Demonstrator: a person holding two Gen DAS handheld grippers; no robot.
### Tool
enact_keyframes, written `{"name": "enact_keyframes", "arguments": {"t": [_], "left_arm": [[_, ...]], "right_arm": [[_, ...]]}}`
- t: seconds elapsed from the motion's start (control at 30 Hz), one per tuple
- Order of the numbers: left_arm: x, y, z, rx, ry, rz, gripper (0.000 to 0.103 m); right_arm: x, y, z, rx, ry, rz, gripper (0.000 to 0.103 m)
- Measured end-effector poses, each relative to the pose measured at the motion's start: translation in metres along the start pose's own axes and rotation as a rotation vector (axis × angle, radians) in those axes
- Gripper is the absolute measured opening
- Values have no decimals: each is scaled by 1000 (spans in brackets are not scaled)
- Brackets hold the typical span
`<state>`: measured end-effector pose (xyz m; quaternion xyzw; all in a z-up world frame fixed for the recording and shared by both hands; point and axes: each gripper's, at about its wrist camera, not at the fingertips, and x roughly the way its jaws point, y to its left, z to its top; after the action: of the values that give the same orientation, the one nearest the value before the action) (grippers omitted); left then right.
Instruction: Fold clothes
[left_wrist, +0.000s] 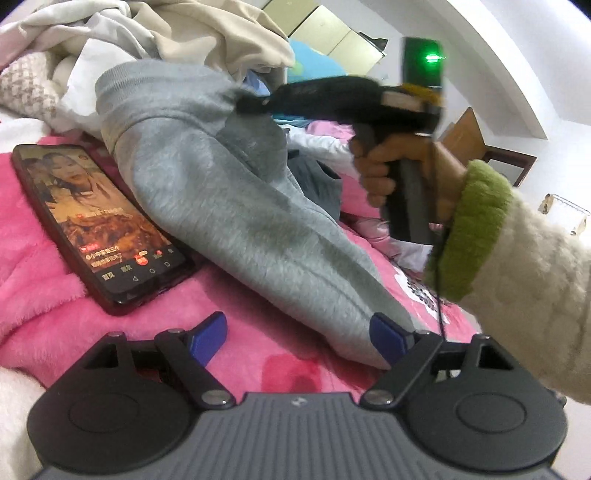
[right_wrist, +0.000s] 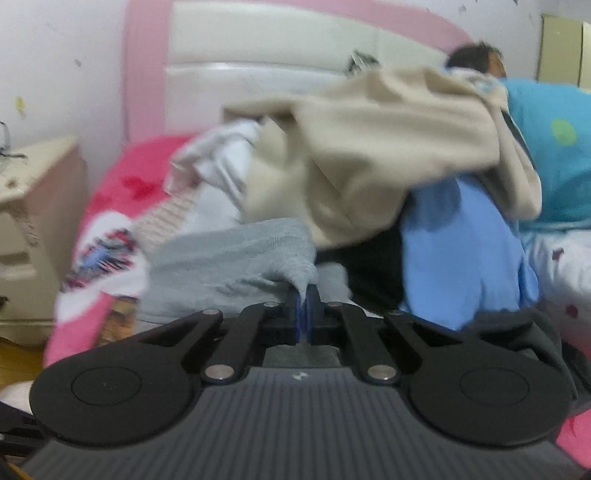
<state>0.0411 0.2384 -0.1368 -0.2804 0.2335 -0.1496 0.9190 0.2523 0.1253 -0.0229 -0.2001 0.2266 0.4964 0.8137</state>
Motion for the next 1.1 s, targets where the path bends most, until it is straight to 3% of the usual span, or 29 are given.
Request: {"name": "enact_keyframes", "arguments": {"t": [0.07, 0.13, 0.2, 0.33, 0.53, 0.63, 0.7, 0.93, 1.1], "left_arm": [[-2, 1, -1, -5, -3, -7, 86], [-1, 0, -1, -8, -2, -10, 86], [-2, -2, -1, -9, -1, -12, 86], [-9, -5, -7, -8, -1, -20, 86], [-13, -6, -13, 1, -1, -14, 86], [-22, -10, -22, 9, -1, -6, 86], [-25, -12, -24, 8, 0, 2, 86], [-42, -21, -26, -9, -4, 37, 86], [-64, -30, -22, -6, -32, 36, 86]], "right_arm": [[8, -2, 0, -2, 24, -10, 8], [13, 0, 0, -20, 34, -24, 19], [18, 0, 0, -32, 45, -33, 40], [25, -18, 3, 29, 74, 13, 50], [46, -54, 3, 230, 147, 178, 48], [51, -64, 0, 311, 165, 221, 32], [47, -63, 0, 332, 150, 226, 16], [-9, -59, -5, 395, -4, 321, 10], [-83, -55, -19, 383, -133, 356, 10]]}}
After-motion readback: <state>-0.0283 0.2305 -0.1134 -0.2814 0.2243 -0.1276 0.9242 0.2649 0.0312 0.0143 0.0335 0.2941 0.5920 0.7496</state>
